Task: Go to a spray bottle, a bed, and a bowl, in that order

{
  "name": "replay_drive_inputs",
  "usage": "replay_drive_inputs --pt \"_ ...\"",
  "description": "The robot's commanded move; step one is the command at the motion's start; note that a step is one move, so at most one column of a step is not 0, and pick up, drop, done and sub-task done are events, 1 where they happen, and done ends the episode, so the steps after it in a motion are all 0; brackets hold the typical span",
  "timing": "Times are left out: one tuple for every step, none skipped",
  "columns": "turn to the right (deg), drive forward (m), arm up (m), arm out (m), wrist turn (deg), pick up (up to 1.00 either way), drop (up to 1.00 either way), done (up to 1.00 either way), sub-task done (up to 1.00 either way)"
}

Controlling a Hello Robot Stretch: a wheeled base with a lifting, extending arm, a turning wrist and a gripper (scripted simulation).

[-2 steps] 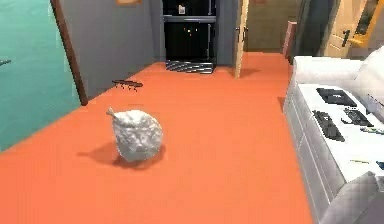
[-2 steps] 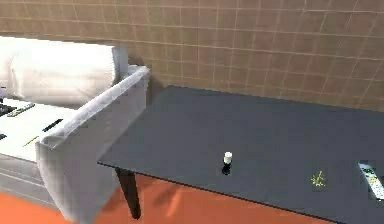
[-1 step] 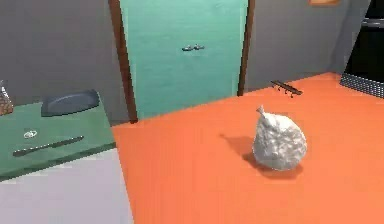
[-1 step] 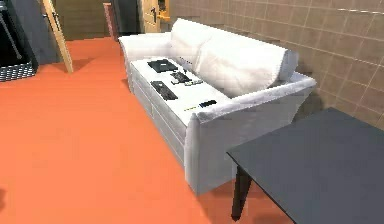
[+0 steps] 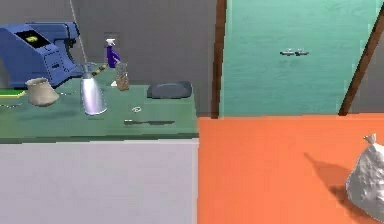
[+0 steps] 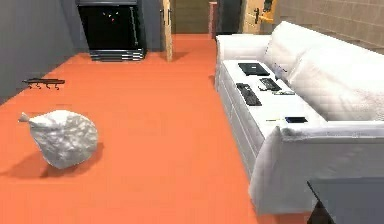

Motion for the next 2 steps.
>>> replay_drive_inputs --pt "0.0 0.05 0.00 0.00 0.0 0.00 0.00 0.00 0.00" --pt "-45.0 0.00 0.00 0.00 0.0 0.00 0.00 0.00 0.00"
